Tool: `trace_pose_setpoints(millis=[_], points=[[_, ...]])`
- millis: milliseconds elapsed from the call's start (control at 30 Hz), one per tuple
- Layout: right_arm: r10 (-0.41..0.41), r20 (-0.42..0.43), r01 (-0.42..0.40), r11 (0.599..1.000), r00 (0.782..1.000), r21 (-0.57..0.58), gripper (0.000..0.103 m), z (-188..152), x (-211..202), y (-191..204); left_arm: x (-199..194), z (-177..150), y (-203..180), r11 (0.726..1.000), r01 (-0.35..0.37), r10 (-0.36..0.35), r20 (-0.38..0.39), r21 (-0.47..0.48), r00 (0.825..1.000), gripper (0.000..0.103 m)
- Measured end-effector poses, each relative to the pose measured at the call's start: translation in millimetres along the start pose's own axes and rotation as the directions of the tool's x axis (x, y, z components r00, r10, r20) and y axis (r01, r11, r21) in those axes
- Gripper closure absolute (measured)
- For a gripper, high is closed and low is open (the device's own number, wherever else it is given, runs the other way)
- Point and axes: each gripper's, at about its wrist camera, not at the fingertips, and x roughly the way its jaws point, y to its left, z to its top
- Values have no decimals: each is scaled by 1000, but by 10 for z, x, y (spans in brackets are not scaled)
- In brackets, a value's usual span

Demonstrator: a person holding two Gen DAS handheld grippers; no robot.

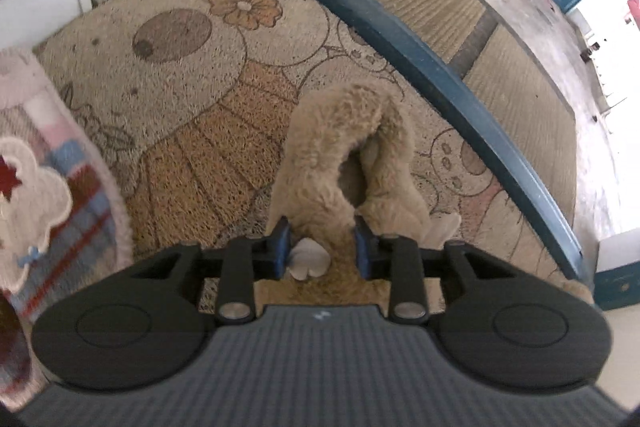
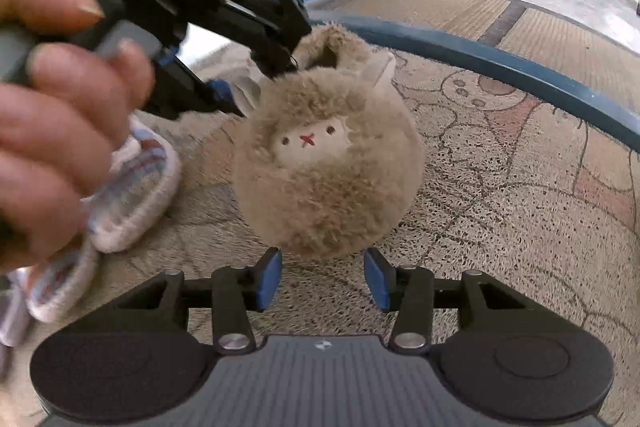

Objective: Organize scattered shoes
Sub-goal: 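Grasp the brown sheep slipper's rim with the left tool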

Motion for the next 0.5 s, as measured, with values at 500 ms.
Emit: trace_pose_setpoints(millis=[500], points=[[-43, 4, 42, 999, 999, 19, 49, 287, 174, -342, 234, 174, -118, 963, 47, -77, 103, 265, 992, 53]])
